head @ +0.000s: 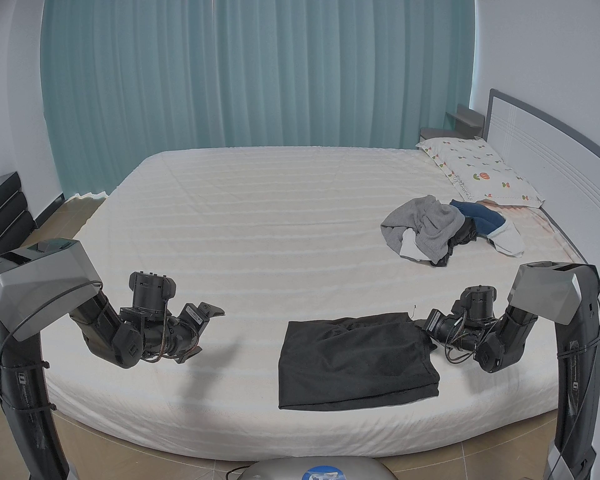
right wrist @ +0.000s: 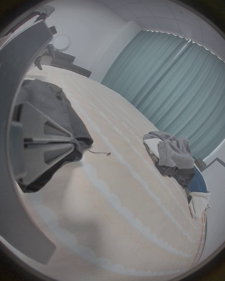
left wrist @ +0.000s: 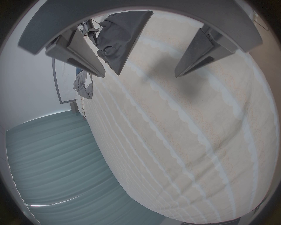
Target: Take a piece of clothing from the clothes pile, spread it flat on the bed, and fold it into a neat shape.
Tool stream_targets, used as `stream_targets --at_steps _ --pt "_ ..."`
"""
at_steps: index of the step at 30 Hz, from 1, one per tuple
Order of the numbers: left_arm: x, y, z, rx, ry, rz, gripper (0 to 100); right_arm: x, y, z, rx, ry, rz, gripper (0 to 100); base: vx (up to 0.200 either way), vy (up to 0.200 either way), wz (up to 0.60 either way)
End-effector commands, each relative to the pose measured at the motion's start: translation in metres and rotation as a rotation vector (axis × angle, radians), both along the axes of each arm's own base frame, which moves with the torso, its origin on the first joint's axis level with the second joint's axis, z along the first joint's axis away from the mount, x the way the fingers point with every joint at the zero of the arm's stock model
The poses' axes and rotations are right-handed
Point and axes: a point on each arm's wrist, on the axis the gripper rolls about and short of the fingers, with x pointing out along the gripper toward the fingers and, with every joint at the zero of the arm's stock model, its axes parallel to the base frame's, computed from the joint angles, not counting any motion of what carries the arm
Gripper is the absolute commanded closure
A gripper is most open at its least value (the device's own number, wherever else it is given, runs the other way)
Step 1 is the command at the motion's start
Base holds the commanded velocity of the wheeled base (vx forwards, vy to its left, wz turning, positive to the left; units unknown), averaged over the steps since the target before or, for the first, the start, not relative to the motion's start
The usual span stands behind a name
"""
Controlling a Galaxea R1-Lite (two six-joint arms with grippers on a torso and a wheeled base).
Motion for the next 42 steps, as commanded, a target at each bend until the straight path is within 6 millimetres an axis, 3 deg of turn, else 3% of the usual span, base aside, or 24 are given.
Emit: stream_targets --at_steps 1,18,19,23,26,27,29,31,35,42 --pt "0.000 0.000 0.000 0.001 0.000 -0.002 0 0.008 -0.007 0.011 0.050 -0.037 -0.043 100 0.000 0.000 0.00" --pt "0.000 0.000 0.000 0.000 0.000 -0.001 0 0.014 -0.006 0.007 0.101 -0.074 -0.055 100 0.000 0.000 0.00" --pt "0.000 0.000 0.000 0.000 0.000 0.001 0 0.014 -0.006 0.006 0.100 -0.071 -0.055 0 0.000 0.000 0.00" --pt "0.000 0.000 0.000 0.000 -0.001 0.001 0 0.011 -0.007 0.009 0.104 -0.067 -0.056 0 0.000 0.000 0.00" --pt "0.001 0.000 0.000 -0.002 -0.002 0.002 0 -0.003 -0.014 0.019 0.099 -0.062 -0.060 0 0.000 0.000 0.00" --pt "0.001 0.000 0.000 -0.002 -0.002 0.002 0 -0.017 -0.019 0.027 0.104 -0.043 -0.023 0 0.000 0.000 0.00" --pt "0.000 -0.001 0.000 0.000 -0.001 -0.001 0 -0.024 -0.021 0.029 0.108 -0.033 -0.001 0 0.000 0.000 0.00" --pt "0.000 0.000 0.000 0.000 -0.001 0.001 0 -0.050 -0.033 0.037 0.116 0.001 0.101 0 0.000 0.000 0.00" --pt "0.000 -0.001 0.000 0.000 -0.001 -0.001 0 -0.071 -0.042 0.031 0.076 0.028 0.205 0 0.000 0.000 0.00" --pt "0.000 0.000 0.000 0.001 0.000 0.000 0 -0.081 -0.038 0.023 0.028 0.054 0.247 0 -0.057 0.000 0.00"
